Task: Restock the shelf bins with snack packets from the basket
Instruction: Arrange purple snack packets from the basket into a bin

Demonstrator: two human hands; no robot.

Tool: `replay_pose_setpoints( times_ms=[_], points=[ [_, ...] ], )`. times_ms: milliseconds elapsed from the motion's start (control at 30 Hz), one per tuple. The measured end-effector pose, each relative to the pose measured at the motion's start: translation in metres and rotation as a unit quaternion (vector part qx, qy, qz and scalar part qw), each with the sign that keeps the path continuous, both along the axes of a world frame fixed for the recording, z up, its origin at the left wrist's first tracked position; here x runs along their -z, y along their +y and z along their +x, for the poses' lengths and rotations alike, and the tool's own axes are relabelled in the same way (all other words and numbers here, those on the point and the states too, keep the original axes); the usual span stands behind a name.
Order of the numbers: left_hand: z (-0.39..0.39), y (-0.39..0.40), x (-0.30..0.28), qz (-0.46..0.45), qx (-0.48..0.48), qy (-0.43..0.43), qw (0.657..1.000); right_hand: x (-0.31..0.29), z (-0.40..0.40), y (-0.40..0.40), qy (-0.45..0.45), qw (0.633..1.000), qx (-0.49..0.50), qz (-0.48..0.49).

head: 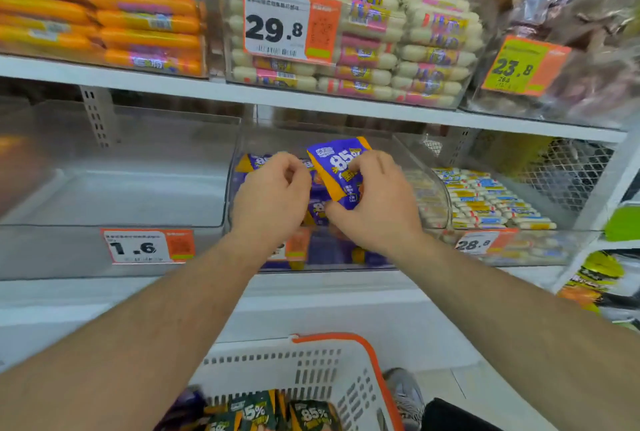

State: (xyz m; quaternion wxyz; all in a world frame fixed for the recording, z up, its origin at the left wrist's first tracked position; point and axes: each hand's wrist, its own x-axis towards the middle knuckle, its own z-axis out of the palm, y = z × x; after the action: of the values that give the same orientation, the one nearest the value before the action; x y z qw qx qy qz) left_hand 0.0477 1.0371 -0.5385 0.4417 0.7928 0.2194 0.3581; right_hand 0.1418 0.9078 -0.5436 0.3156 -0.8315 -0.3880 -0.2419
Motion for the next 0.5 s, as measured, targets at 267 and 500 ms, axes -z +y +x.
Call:
replay_pose_setpoints(
  times_ms=[267, 500],
  points=[
    [0.04, 0.03, 0.02, 0.067, 0.012, 0.141, 0.988, -0.007, 0.126, 0.043, 0.121, 0.948, 0.164, -0.244],
    [0.044, 0.04, 0.022, -0.041, 0.041, 0.124, 0.991, 0.017, 0.153, 0.067, 0.14, 0.906, 0.204, -0.343]
  ],
)
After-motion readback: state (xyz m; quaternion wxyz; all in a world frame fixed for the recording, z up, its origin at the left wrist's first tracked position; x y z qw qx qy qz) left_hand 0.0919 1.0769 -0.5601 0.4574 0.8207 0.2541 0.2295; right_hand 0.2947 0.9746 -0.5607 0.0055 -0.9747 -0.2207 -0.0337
